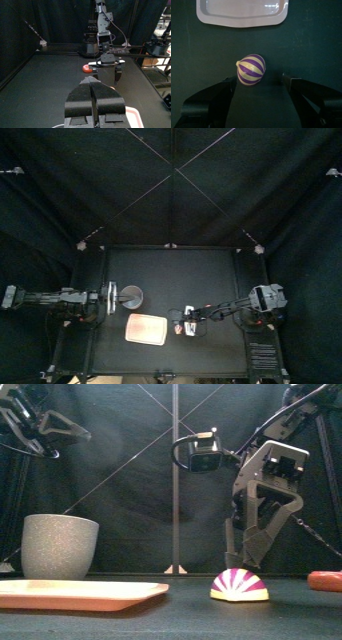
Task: Pick the onion then place it in the grey bowl
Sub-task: Pick the onion
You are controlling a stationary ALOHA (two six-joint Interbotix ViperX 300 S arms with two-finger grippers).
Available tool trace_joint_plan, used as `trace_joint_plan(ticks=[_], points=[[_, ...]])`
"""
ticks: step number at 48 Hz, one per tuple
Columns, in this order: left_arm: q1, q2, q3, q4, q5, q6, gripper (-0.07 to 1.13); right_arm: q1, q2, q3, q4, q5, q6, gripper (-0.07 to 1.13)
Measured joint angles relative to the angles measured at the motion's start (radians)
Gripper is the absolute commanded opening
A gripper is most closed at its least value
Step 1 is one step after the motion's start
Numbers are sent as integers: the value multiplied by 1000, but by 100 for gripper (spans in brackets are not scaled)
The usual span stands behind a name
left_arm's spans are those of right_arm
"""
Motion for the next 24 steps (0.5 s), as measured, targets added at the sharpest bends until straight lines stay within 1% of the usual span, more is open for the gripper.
trace_joint_plan(ticks=[24], points=[[2, 0, 8, 0, 2, -3, 6, 26, 72, -41, 17, 21, 2, 103]])
